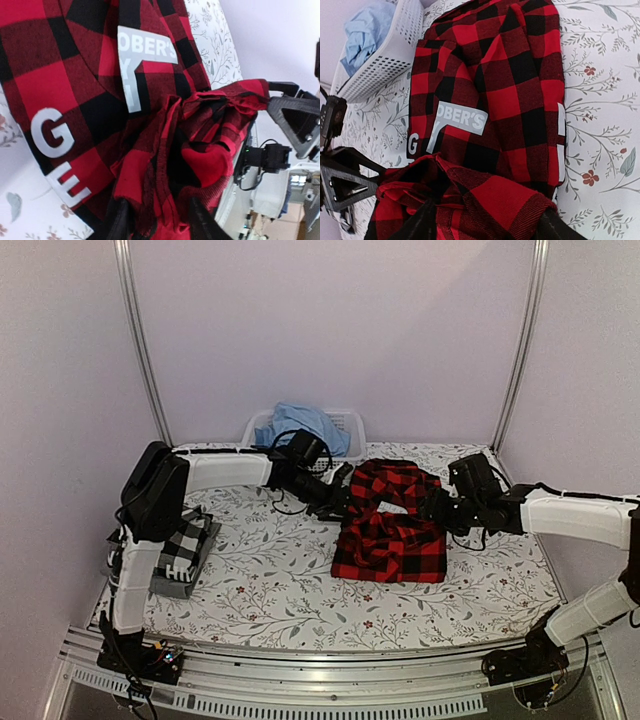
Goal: Fold and stack the long sleeve shirts
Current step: Fold the rectangle-folded shirt at the center of the board.
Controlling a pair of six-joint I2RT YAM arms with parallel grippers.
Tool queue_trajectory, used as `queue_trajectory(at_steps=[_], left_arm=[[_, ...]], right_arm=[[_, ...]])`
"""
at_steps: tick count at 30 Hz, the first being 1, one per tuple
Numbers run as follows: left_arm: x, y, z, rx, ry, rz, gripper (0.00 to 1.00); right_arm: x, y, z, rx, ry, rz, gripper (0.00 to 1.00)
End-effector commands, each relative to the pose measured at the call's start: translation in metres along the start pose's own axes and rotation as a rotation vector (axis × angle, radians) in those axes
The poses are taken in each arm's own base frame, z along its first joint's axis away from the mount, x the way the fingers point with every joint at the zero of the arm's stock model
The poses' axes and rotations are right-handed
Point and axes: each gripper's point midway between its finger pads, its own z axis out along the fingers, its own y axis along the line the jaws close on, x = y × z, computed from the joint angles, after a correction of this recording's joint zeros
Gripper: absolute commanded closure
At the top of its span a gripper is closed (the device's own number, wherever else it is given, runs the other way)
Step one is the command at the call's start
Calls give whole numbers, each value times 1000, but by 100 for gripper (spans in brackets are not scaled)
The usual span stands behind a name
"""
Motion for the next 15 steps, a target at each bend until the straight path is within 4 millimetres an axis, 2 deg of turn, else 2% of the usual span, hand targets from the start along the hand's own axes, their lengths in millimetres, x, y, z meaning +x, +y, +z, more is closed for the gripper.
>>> queue_trajectory(at_steps=[1,5,9,13,15], left_arm=[[-34,6,-24,-34,-120,11,46],[-50,0,-40,-33,-171,50,33],[-59,-4,-54,-53,-209,87,29],[-57,8,-75,-136,-239,91,30],[-46,17,-86,-177,-242,82,34]], right_arm=[[-25,18,-11,-29,-51,-35,29],[-38,27,-26,-44,-79,-71,19],[-40,30,-31,-21,-53,-137,18],[-24,25,-32,-10,6,-188,23],[-10,21,-36,12,33,-220,31]])
